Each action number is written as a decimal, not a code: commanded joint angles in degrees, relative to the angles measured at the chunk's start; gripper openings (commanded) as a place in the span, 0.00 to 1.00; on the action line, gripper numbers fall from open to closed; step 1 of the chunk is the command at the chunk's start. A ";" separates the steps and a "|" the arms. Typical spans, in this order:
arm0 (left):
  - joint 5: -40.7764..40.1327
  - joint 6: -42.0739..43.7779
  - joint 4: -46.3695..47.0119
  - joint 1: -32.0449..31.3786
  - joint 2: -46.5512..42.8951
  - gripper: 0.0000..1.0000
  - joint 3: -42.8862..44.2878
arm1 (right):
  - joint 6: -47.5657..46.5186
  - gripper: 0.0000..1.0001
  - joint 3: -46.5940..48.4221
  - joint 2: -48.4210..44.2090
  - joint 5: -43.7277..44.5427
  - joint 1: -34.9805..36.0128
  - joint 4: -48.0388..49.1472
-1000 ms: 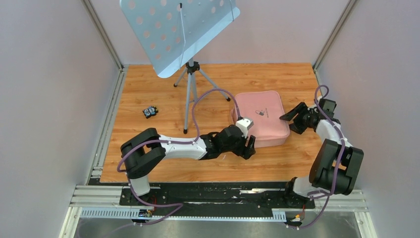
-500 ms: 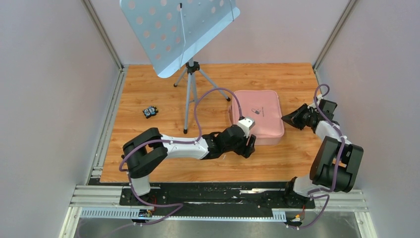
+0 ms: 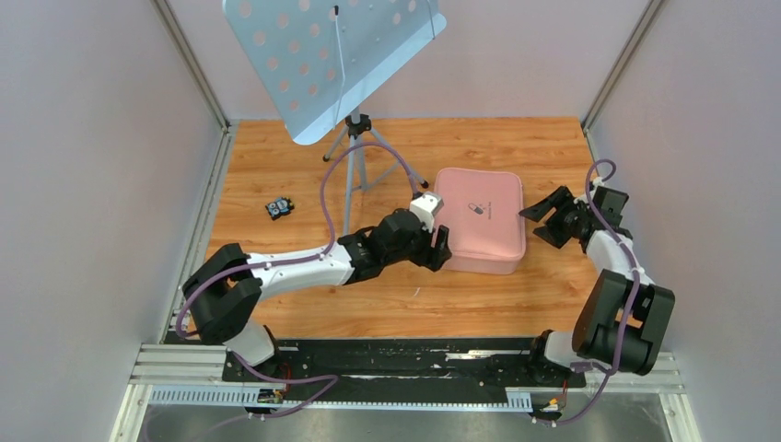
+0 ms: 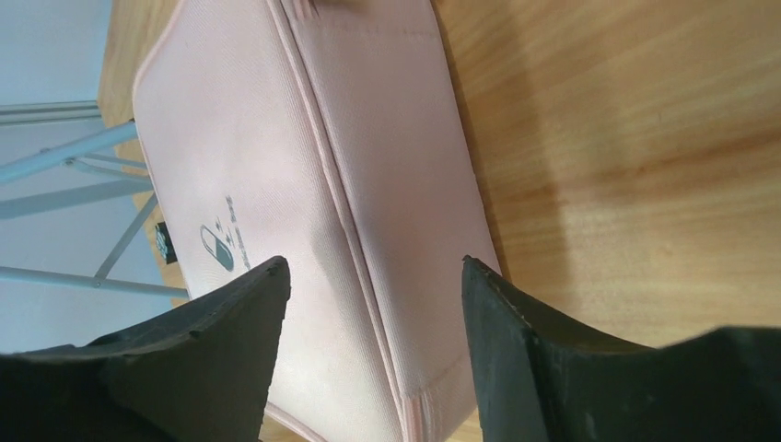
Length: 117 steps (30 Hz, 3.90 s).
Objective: Organize the medicine kit
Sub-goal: Zip the medicine box at the center of the board.
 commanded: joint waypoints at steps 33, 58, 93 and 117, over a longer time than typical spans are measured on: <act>-11.72 -0.27 -15.52 8.04 14.15 0.92 23.09 | -3.46 0.79 10.02 10.21 -4.43 0.98 -1.17; 25.11 7.49 -8.50 8.79 30.02 0.89 38.73 | -1.55 0.80 3.99 4.09 -7.08 1.01 -1.08; -12.56 14.82 23.99 -1.99 6.23 0.73 -7.85 | -3.45 0.34 -0.73 1.39 2.62 -0.12 -2.74; 17.44 18.20 36.65 6.05 10.07 0.60 -10.39 | -3.34 0.34 -0.78 2.10 2.62 -0.23 -2.41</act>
